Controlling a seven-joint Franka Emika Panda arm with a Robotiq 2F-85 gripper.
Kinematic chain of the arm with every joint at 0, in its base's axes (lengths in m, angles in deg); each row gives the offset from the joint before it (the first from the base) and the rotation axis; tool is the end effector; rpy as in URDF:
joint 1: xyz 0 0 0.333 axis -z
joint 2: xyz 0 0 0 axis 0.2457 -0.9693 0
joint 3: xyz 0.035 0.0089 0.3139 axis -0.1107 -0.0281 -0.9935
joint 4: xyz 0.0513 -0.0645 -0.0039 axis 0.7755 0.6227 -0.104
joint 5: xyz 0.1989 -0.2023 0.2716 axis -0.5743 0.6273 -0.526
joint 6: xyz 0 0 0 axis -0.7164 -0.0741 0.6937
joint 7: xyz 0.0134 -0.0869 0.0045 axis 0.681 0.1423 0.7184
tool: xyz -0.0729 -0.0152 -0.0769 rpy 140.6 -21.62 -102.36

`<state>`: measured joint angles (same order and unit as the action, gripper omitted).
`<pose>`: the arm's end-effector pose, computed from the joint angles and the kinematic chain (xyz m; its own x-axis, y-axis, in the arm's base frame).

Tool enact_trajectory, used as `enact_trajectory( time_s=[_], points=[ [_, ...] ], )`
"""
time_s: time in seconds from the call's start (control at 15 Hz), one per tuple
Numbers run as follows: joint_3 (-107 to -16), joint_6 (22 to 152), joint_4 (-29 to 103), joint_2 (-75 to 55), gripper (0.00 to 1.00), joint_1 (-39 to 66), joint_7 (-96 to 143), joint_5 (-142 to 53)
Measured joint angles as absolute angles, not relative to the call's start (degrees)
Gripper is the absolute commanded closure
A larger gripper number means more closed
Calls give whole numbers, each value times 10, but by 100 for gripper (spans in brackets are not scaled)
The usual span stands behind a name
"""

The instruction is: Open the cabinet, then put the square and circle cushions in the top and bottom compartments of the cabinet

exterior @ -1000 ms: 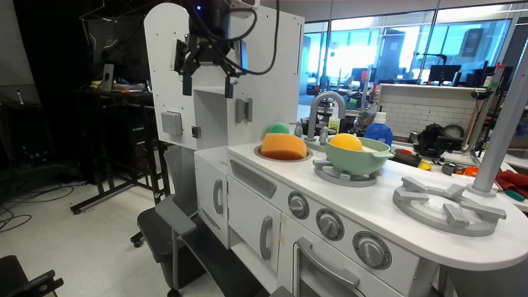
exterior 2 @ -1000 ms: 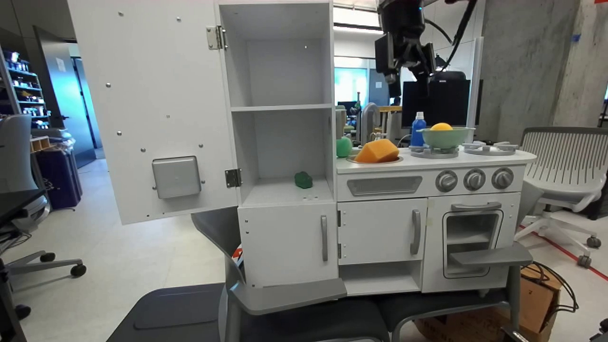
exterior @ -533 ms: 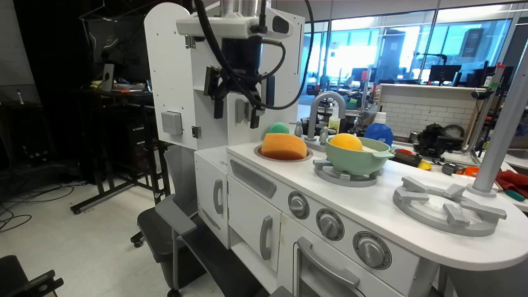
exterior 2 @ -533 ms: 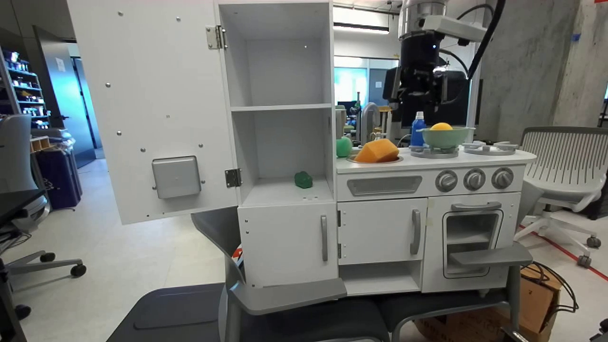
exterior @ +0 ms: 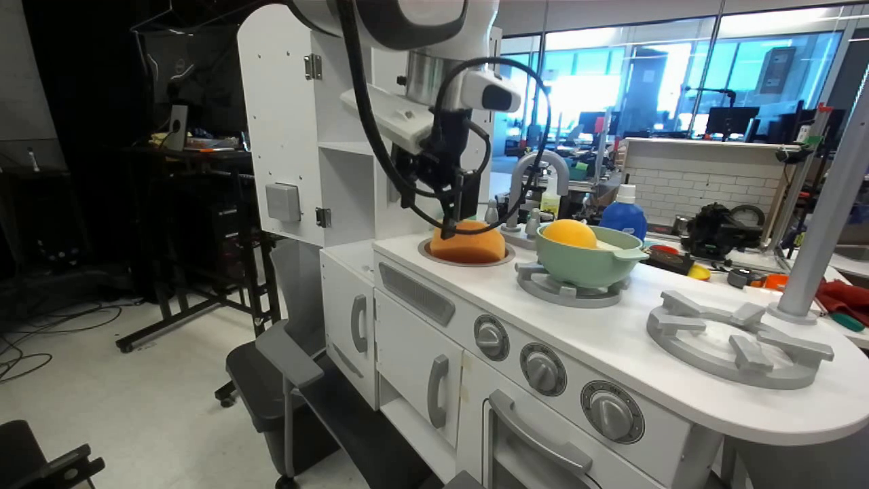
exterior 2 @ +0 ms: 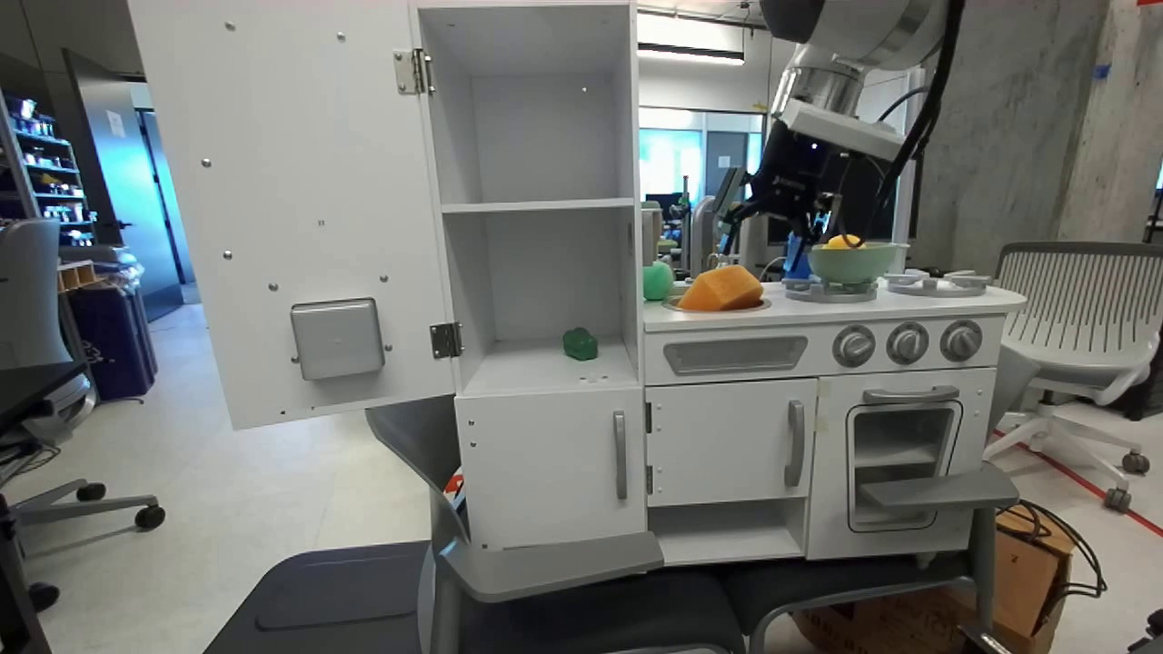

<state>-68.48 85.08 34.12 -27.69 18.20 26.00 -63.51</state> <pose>0.7145 -0.0137 0.3116 0.9631 -0.2434 0.1146 -0.2077 -0.9435 -0.2582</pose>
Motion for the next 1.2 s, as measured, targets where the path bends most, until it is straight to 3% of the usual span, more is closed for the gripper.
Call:
enact_trajectory(
  time_s=[0.6,1.2],
  points=[
    [-711,985,254,-385,0,178,197,-680],
    [-716,1001,250,-406,0,185,158,-689]
  ],
)
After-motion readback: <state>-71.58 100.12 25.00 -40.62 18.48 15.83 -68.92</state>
